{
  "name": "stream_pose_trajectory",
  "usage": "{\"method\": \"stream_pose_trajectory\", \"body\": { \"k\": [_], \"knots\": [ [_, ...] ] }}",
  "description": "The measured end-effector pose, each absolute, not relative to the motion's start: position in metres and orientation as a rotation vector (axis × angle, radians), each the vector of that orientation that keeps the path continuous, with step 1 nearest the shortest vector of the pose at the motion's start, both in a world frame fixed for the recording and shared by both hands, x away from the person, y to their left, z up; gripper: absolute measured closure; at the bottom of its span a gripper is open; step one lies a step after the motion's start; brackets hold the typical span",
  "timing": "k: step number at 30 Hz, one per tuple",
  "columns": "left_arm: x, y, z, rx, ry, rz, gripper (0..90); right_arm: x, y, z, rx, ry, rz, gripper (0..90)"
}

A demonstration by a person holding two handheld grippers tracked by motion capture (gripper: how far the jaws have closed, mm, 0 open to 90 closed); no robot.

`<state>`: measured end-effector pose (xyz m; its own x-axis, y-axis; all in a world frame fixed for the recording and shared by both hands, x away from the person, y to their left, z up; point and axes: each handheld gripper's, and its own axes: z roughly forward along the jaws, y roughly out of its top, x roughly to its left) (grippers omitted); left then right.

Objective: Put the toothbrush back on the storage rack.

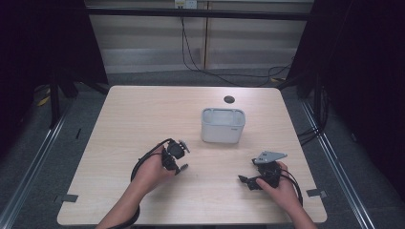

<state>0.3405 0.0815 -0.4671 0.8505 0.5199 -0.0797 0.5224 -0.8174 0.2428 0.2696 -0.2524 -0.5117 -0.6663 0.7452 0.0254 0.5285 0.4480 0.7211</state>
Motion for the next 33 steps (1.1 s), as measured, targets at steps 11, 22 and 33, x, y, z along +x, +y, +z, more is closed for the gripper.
{"method": "stream_pose_trajectory", "body": {
  "k": [11,22,33],
  "knots": [
    [0.343,0.093,-0.464,2.674,0.842,-0.062,85.2,0.27,-0.252,-0.512,1.097,2.407,1.044,12.3],
    [0.347,0.107,-0.446,2.516,0.881,-0.064,85.3,0.27,-0.252,-0.512,1.097,2.408,1.044,12.3],
    [0.35,0.126,-0.431,2.357,0.888,-0.054,85.5,0.27,-0.252,-0.512,1.099,2.407,1.043,12.3]
  ]
}}
